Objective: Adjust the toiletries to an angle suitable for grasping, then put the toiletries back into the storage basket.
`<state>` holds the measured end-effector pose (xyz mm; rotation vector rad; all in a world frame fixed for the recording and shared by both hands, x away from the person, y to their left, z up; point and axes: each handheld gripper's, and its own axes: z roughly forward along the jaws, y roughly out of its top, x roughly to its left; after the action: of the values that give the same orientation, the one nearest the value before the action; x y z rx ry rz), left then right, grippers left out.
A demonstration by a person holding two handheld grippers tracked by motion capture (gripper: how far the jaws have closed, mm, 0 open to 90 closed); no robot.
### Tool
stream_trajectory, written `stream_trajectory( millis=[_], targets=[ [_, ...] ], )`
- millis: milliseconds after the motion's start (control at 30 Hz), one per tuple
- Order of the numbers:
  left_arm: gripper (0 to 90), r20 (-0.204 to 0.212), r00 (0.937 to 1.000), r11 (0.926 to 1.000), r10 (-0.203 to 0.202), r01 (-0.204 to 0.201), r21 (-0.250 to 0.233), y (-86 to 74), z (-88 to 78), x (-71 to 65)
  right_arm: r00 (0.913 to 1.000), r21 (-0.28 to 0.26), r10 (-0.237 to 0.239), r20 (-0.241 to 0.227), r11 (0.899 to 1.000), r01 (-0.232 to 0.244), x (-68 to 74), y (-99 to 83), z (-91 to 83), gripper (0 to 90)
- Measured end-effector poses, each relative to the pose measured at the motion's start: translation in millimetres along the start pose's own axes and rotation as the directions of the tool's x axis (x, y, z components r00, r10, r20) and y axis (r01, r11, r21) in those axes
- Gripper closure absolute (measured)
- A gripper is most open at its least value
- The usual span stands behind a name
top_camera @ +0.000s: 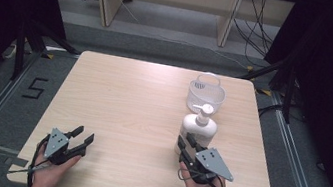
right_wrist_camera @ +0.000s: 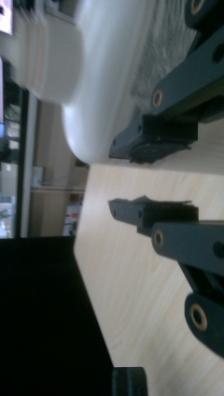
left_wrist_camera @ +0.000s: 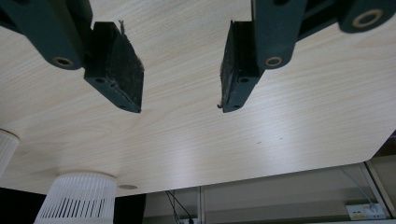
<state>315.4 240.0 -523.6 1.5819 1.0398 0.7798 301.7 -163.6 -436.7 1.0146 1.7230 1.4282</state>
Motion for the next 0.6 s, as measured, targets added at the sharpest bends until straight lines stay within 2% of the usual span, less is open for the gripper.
stream_trajectory(
  millis=[67,100,167,233,267,300,367,500,533,600],
  targets=[
    [48.5,-0.001,1.0000,1.0000,0.004,-0.004,0.001,0.1,0.1,-0.1,0.9998,-0.031,0.012,0.017,0.999,-0.011,-3.1,5.0,-10.1,62.5],
    [48.4,-0.001,1.0000,1.0000,0.004,-0.004,0.001,0.1,0.1,-0.1,0.9990,-0.054,0.036,0.025,0.998,-0.034,-5.0,7.5,-16.9,60.7],
    [48.4,-0.001,1.0000,1.0000,0.001,-0.001,-0.007,-0.3,-0.2,-0.2,0.9975,-0.077,0.037,0.060,0.997,-0.033,-11.8,10.0,-26.7,57.7],
    [48.5,0.001,1.0000,0.9999,-0.001,0.001,-0.013,-0.4,0.4,0.2,0.9954,-0.074,0.064,0.072,0.996,-0.059,-17.5,11.0,-32.9,54.3],
    [48.5,0.001,1.0000,0.9999,-0.001,0.001,-0.013,-0.4,0.4,0.2,0.9954,-0.074,0.064,0.072,0.996,-0.059,-17.5,11.0,-32.9,54.3],
    [48.5,0.001,1.0000,0.9999,-0.002,0.002,-0.014,-0.4,0.6,0.3,0.9941,-0.087,0.056,0.093,0.995,-0.048,-21.3,10.8,-34.3,53.1],
    [48.5,-0.006,1.0000,1.0000,-0.001,0.001,-0.002,0.0,-0.2,0.0,0.9880,-0.083,0.100,0.118,0.993,-0.090,-27.8,8.9,-36.8,49.1],
    [48.5,-0.008,1.0000,1.0000,-0.005,0.005,-0.003,0.0,0.0,-0.1,0.9852,-0.075,0.082,0.151,0.995,-0.071,-32.0,7.7,-36.1,43.2],
    [48.5,-0.009,0.9999,1.0000,-0.005,0.005,-0.001,0.0,0.0,0.0,0.9840,-0.072,0.095,0.151,0.994,-0.084,-31.7,7.2,-34.7,42.0],
    [48.5,-0.009,0.9999,1.0000,-0.006,0.006,-0.001,0.0,0.1,0.1,0.9830,-0.076,0.091,0.160,0.994,-0.079,-31.9,6.4,-32.1,39.3]
  ],
)
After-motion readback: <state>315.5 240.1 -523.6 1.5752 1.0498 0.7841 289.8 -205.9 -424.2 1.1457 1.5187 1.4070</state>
